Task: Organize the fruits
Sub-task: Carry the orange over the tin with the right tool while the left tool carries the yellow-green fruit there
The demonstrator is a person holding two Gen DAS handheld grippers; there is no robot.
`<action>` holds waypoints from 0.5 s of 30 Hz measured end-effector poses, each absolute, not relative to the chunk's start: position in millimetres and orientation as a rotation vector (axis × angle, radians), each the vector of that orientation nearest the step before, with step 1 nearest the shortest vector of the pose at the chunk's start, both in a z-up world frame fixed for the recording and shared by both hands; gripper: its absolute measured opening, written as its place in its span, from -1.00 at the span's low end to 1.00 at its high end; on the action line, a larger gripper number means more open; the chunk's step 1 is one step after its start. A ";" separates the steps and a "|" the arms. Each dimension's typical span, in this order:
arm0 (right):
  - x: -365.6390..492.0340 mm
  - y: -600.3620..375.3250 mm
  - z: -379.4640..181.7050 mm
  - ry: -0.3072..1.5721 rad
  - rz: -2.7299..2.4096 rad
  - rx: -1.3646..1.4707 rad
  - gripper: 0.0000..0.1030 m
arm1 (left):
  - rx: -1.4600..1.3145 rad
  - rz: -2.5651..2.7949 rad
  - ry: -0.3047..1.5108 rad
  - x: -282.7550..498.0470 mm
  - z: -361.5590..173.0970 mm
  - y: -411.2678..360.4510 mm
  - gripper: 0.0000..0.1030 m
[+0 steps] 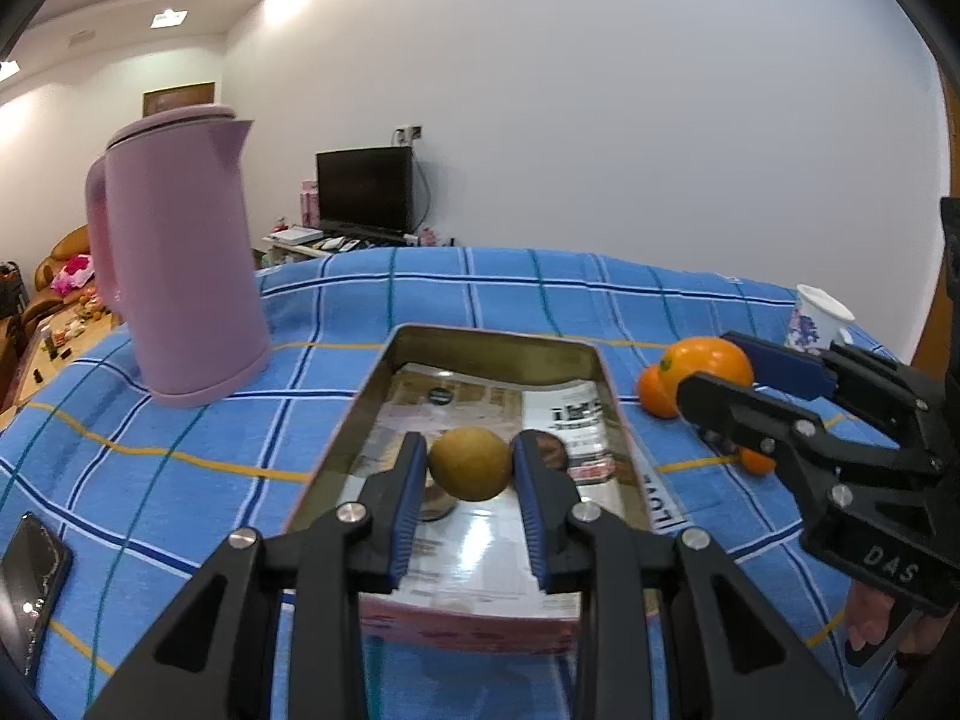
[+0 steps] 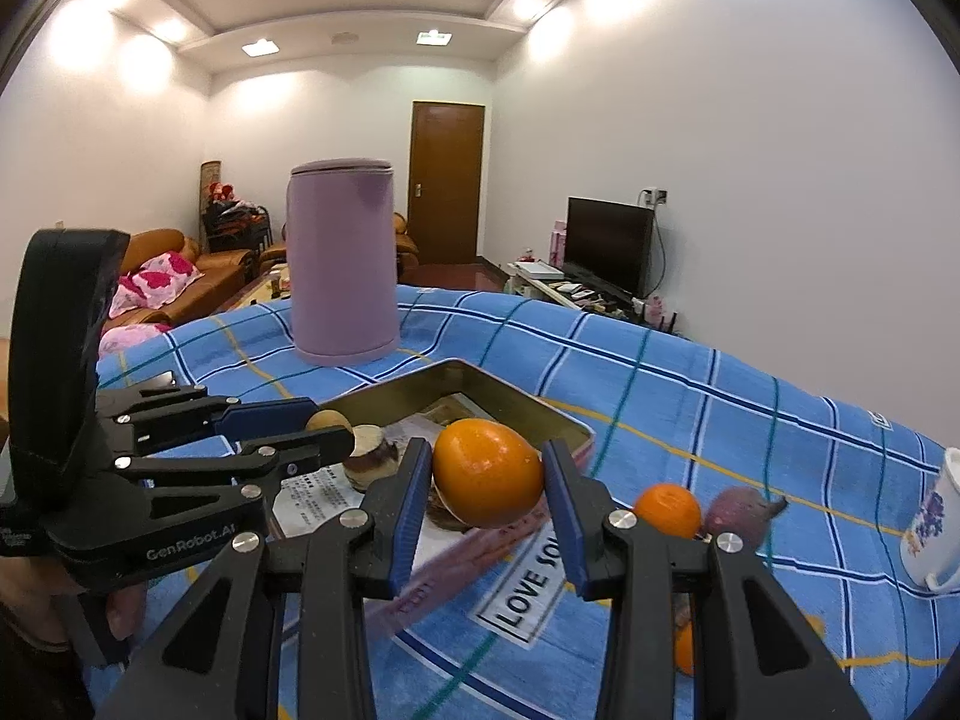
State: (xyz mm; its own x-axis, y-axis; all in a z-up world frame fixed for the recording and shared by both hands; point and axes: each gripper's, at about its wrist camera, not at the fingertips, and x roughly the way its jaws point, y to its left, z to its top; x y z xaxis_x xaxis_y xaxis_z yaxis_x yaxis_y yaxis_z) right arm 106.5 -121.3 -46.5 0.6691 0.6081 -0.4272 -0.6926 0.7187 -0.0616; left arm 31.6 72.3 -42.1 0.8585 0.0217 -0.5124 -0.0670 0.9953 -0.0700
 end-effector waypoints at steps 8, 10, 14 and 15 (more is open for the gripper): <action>107.1 -101.7 -52.4 0.413 0.772 -0.250 -0.22 | -0.090 0.071 0.565 37.8 -47.3 87.3 -0.40; 108.0 -97.3 -55.9 0.421 0.776 -0.257 -0.22 | -0.088 0.075 0.575 39.4 -49.7 89.3 -0.40; 109.8 -91.3 -61.4 0.437 0.782 -0.268 -0.22 | -0.091 0.073 0.594 43.8 -52.9 92.8 -0.40; 110.3 -90.4 -62.4 0.442 0.783 -0.269 -0.22 | -0.090 0.074 0.595 43.7 -52.5 93.0 -0.40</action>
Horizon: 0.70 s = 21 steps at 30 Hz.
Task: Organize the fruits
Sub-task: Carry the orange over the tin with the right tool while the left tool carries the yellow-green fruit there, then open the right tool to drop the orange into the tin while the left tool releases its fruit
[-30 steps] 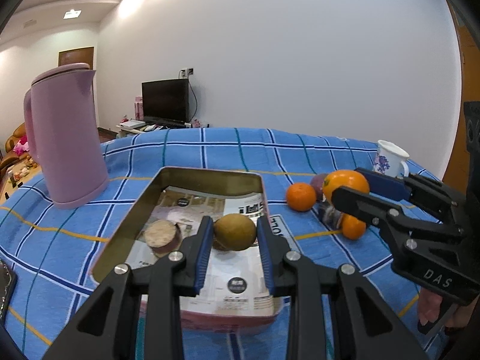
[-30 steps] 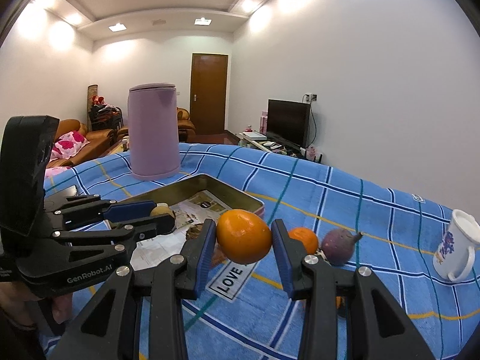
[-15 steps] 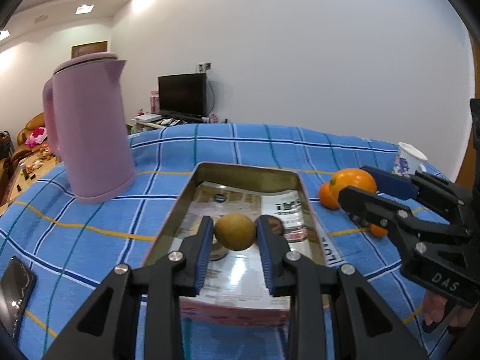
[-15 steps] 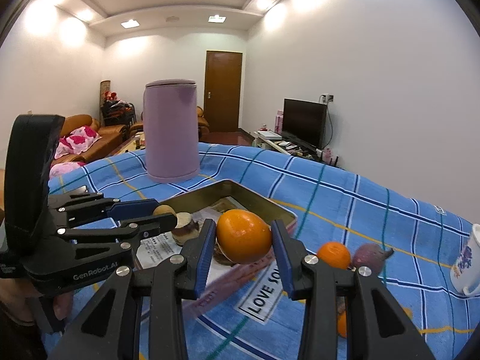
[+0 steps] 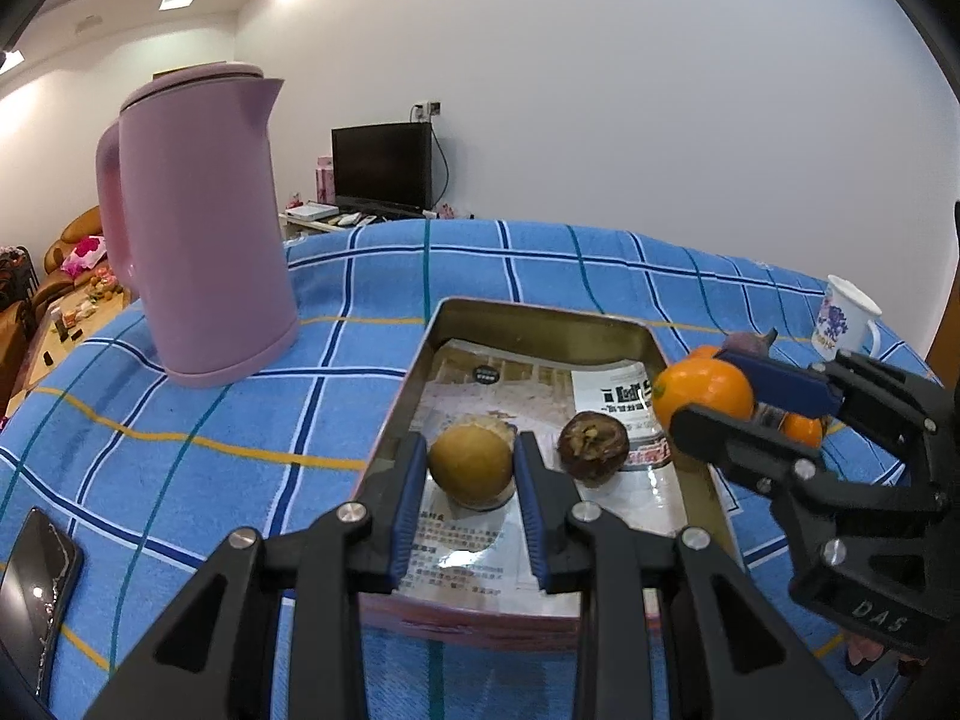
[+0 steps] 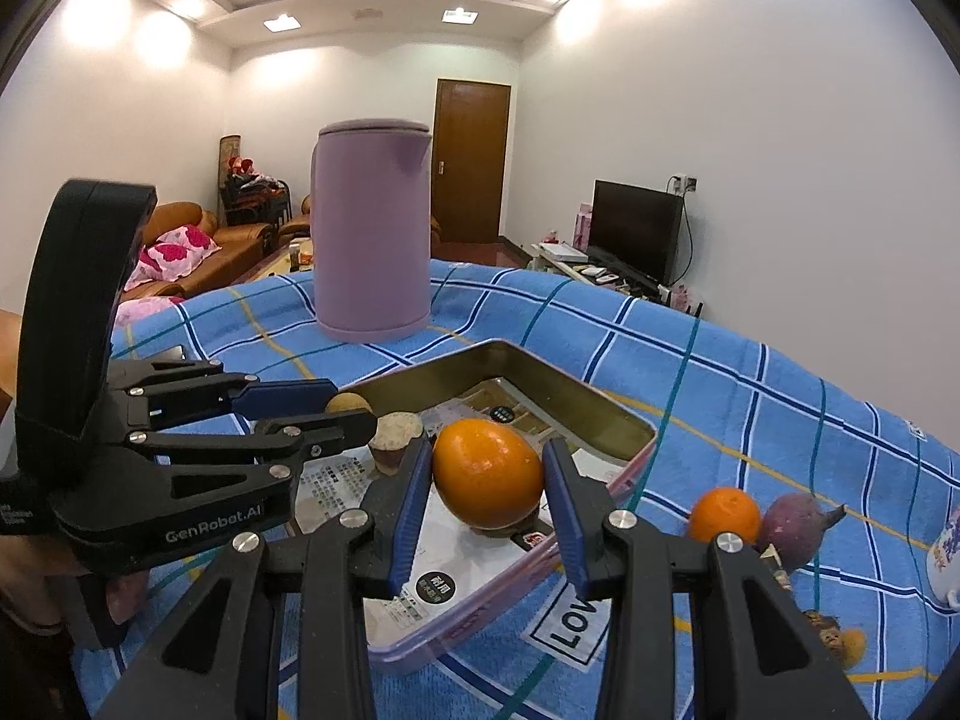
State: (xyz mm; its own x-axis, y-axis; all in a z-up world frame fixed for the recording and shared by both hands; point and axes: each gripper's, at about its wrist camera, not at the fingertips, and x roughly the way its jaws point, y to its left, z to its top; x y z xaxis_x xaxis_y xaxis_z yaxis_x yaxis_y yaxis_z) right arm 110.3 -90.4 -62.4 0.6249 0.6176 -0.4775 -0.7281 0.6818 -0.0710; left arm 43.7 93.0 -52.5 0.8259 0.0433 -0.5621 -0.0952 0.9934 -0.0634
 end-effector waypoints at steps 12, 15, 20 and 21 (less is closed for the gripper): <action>116.3 -83.1 -72.0 0.488 0.797 -0.282 -0.22 | -0.076 0.062 0.650 53.2 -57.5 92.8 -0.39; 116.9 -82.6 -72.3 0.495 0.802 -0.283 -0.22 | -0.066 0.063 0.652 54.0 -57.5 91.2 -0.39; 118.4 -79.0 -75.2 0.526 0.810 -0.301 -0.22 | -0.061 0.066 0.660 55.4 -58.6 90.9 -0.37; 118.5 -78.9 -75.4 0.528 0.810 -0.302 -0.21 | -0.059 0.067 0.660 55.3 -58.5 90.9 -0.37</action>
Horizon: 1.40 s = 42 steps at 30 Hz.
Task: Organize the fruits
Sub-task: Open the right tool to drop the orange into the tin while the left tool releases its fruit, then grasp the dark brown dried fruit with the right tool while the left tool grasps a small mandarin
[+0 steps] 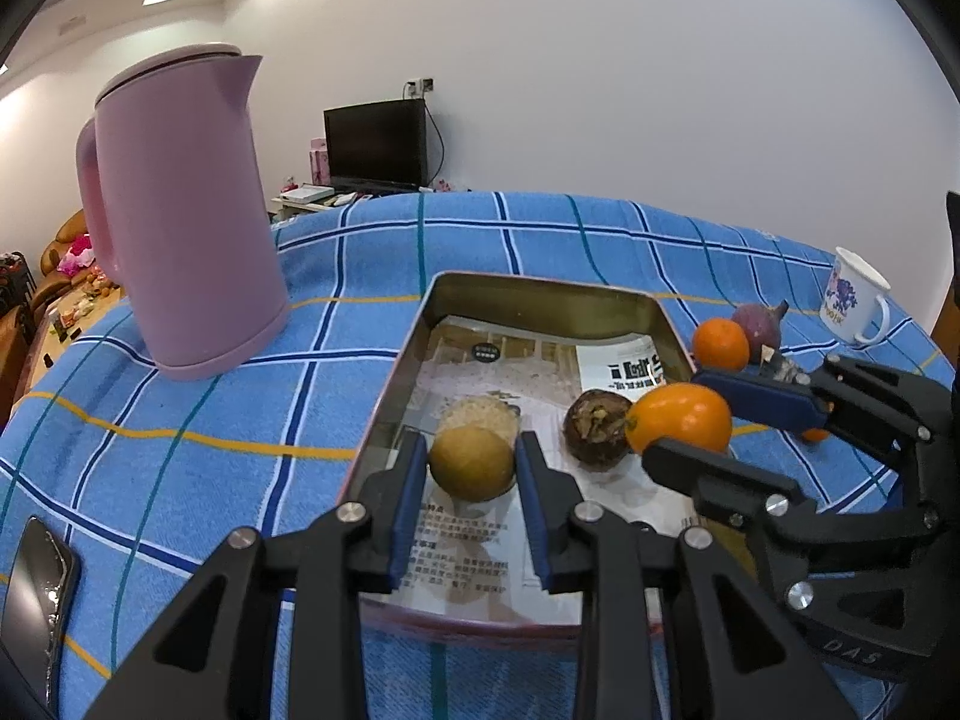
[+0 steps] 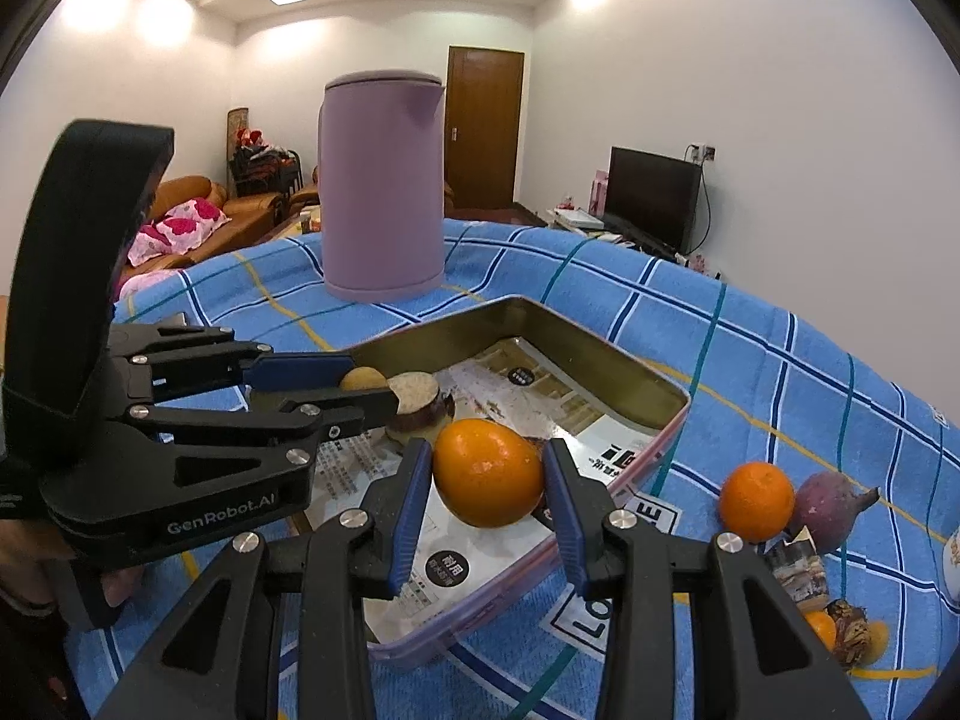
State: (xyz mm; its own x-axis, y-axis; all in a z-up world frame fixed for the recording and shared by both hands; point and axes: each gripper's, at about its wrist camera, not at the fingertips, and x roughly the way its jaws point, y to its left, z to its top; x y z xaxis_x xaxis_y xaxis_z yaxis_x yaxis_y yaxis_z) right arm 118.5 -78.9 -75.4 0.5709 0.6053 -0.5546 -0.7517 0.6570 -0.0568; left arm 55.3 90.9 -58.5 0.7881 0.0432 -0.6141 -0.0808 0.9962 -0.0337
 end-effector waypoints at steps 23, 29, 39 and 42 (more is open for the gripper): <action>114.6 -158.8 -56.4 0.454 0.658 -0.224 0.19 | -0.083 0.018 0.569 43.6 -35.0 51.6 0.43; 138.5 -235.3 -56.1 0.488 0.453 -0.130 0.19 | -0.038 -0.058 0.589 53.2 -33.7 8.4 0.43; 159.9 -296.9 -69.9 0.565 0.305 0.005 0.18 | 0.037 -0.169 0.631 70.4 -42.8 -60.9 0.43; 159.6 -305.4 -70.5 0.558 0.300 0.033 0.19 | 0.036 -0.208 0.662 77.1 -48.6 -78.6 0.43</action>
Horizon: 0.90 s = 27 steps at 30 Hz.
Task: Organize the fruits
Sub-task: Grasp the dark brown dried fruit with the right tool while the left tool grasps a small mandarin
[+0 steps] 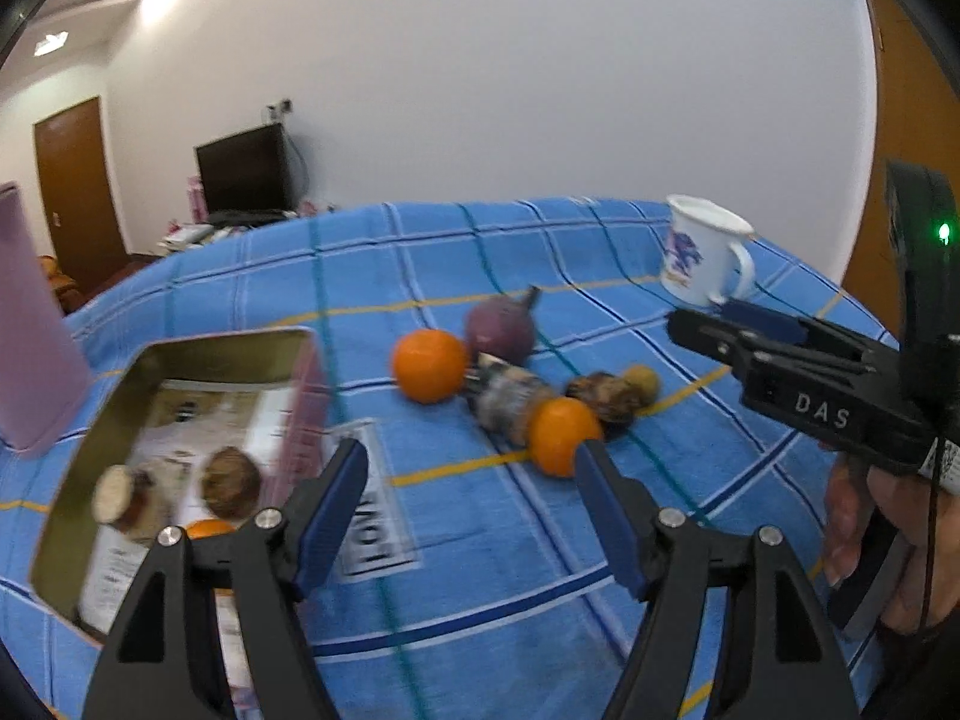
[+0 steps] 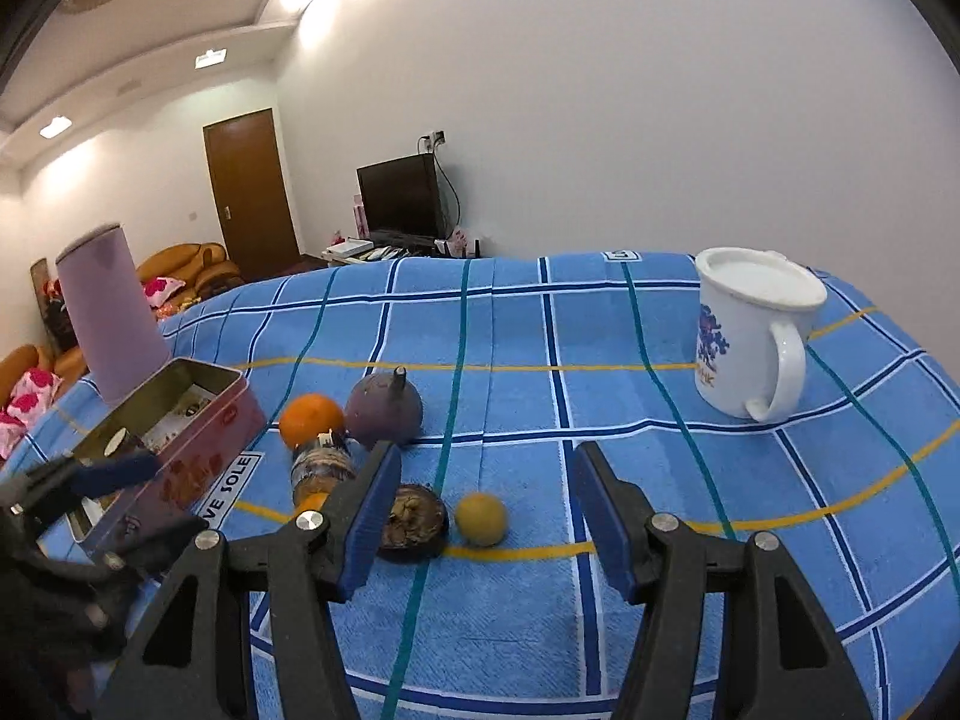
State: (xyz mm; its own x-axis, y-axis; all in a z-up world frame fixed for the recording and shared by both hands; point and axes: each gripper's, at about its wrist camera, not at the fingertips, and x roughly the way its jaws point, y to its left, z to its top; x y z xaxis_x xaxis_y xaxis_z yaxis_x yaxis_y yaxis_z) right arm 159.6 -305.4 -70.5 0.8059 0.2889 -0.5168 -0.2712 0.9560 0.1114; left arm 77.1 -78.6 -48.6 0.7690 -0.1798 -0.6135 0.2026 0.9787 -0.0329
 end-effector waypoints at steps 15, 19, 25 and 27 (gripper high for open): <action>158.2 -312.0 -68.2 0.551 0.279 0.065 0.19 | 0.047 -0.316 0.812 114.9 -71.5 -127.6 -0.17; 158.3 -308.5 -68.9 0.554 0.290 0.049 0.19 | 0.052 -0.316 0.806 113.1 -71.2 -121.1 -0.34; 156.3 -298.9 -68.2 0.547 0.370 0.013 0.19 | 0.031 -0.283 0.758 98.6 -65.2 -91.8 -0.35; 156.5 -286.8 -69.5 0.561 0.400 -0.041 0.19 | 0.011 -0.259 0.751 100.1 -65.1 -80.4 -0.35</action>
